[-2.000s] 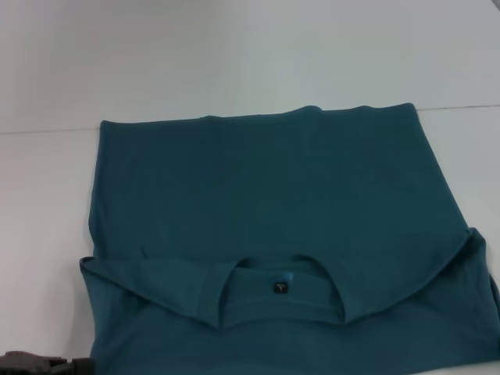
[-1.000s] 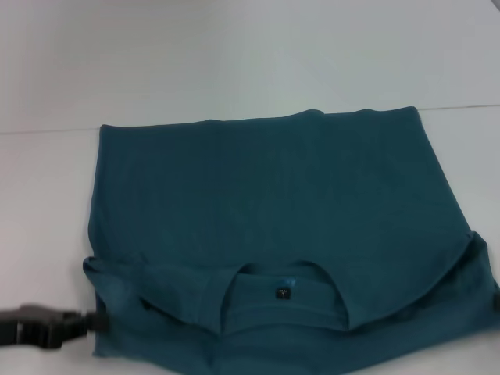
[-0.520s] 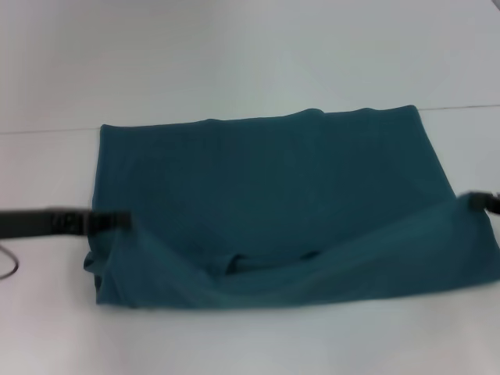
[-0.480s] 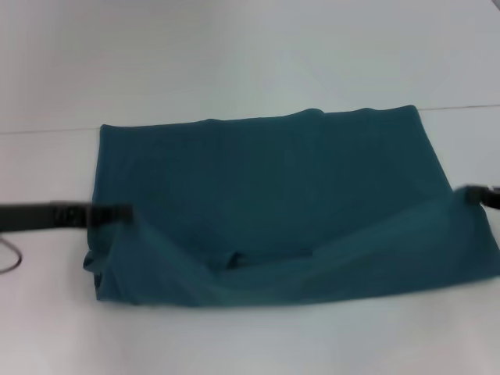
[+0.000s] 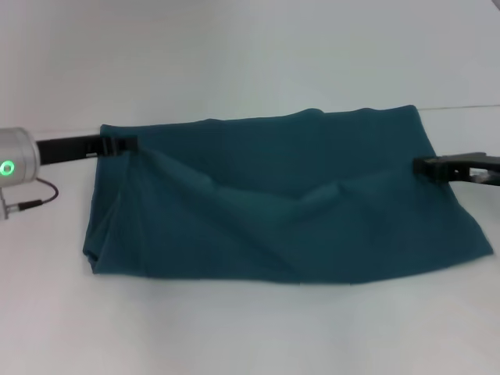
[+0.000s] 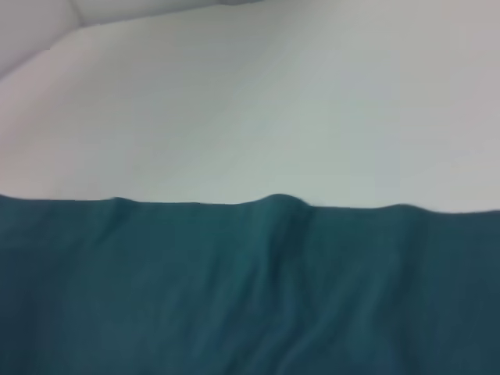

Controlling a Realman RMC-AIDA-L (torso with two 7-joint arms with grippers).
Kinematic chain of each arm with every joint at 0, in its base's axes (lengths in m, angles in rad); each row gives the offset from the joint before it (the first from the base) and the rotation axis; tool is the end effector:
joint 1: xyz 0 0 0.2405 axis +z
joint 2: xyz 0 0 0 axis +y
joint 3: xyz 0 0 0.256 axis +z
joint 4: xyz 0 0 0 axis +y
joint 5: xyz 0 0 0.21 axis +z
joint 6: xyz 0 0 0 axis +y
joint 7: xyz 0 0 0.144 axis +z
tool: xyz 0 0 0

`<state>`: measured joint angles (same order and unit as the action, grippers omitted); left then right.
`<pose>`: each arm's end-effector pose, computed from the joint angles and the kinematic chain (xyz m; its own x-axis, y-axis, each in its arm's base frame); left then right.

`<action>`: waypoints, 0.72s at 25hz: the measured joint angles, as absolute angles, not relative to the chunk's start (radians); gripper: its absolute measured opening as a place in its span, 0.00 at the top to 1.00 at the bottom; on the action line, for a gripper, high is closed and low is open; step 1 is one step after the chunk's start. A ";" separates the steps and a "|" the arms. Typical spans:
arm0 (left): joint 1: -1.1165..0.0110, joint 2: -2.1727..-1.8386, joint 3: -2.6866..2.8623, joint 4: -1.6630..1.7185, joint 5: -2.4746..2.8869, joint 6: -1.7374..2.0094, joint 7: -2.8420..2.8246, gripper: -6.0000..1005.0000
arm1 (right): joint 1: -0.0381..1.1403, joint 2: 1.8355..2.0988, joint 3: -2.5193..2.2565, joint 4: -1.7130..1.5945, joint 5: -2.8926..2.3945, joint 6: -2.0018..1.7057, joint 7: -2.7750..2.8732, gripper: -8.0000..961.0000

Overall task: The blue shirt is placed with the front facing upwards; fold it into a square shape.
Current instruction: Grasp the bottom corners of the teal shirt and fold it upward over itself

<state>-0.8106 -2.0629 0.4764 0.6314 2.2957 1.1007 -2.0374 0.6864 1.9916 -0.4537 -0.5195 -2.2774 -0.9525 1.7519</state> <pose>-0.2406 0.4394 0.0254 0.4784 0.6532 0.5870 0.8739 -0.4199 -0.2450 0.3246 0.4147 0.0460 0.5872 -0.6113 -0.5306 -0.8032 -0.3584 -0.4759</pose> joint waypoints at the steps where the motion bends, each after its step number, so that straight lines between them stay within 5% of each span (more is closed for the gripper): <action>1: -0.819 -2.064 0.478 0.623 2.292 1.075 -2.036 0.99 | 0.697 1.996 -0.460 -0.509 -2.277 -0.922 1.747 0.96; 10: -0.855 -2.069 0.488 0.592 2.261 0.919 -2.028 0.99 | 0.755 2.017 -0.476 -0.492 -2.262 -0.728 1.741 0.95; 18: -0.872 -2.063 0.492 0.591 2.219 0.867 -2.016 0.99 | 0.777 1.994 -0.477 -0.495 -2.210 -0.723 1.745 0.94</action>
